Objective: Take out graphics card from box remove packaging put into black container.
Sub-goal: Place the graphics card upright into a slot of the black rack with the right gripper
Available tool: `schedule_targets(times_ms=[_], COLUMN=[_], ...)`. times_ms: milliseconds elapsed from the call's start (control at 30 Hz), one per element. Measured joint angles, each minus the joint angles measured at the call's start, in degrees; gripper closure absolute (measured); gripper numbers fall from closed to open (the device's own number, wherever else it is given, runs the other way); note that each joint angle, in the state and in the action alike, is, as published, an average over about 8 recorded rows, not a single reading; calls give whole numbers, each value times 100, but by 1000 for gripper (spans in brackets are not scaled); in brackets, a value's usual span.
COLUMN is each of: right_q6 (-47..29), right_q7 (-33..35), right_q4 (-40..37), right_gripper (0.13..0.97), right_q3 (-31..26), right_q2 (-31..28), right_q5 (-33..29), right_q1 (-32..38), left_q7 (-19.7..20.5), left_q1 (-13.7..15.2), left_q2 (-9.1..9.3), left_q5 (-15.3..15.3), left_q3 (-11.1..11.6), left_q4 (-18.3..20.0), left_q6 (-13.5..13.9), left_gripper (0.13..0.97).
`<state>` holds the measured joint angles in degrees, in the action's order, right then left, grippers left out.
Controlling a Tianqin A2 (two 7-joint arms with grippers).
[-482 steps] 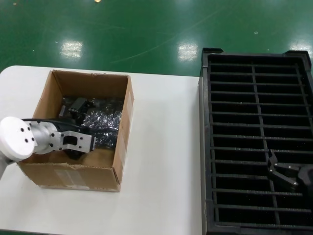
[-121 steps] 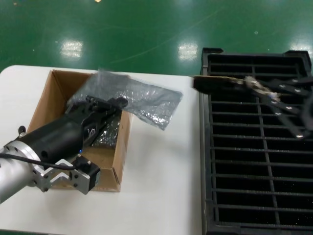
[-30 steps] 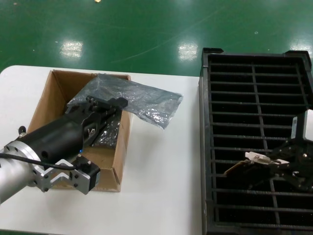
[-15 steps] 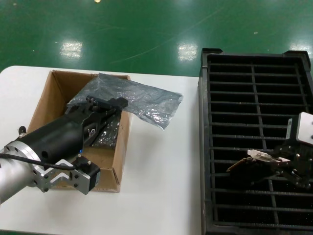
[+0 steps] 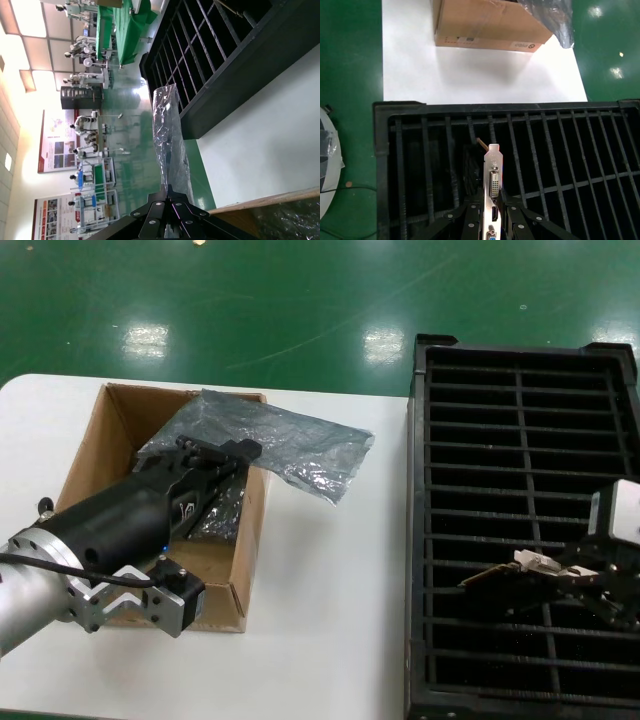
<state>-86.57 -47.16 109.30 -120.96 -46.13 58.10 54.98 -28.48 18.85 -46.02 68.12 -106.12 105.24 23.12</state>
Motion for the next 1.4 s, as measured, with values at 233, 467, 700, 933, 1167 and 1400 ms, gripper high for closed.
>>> schedule_targets(times_ms=[233, 467, 700, 933, 1167, 1400], right_q6=[-4, -9, -115, -237, -290, -299], right_q7=[80, 145, 236, 342, 443, 549], right_q4=[129, 174, 179, 210, 171, 118], right_gripper=[907, 907, 907, 907, 907, 907], right_q3=[76, 93, -75, -318, -566, -736], right_q2=[-118, -155, -8, 242, 471, 584], right_q5=[33, -12, -230, -443, -639, -803], right_q1=[-115, -165, -43, 110, 170, 162], left_q7=[0, 0, 0, 0, 0, 0], left_q1=[0, 0, 0, 0, 0, 0], left_q2=[0, 0, 0, 0, 0, 0], left_q5=[0, 0, 0, 0, 0, 0], left_q3=[0, 0, 0, 0, 0, 0], left_q4=[0, 0, 0, 0, 0, 0], left_q6=[0, 0, 0, 0, 0, 0], left_gripper=[957, 957, 957, 957, 957, 957])
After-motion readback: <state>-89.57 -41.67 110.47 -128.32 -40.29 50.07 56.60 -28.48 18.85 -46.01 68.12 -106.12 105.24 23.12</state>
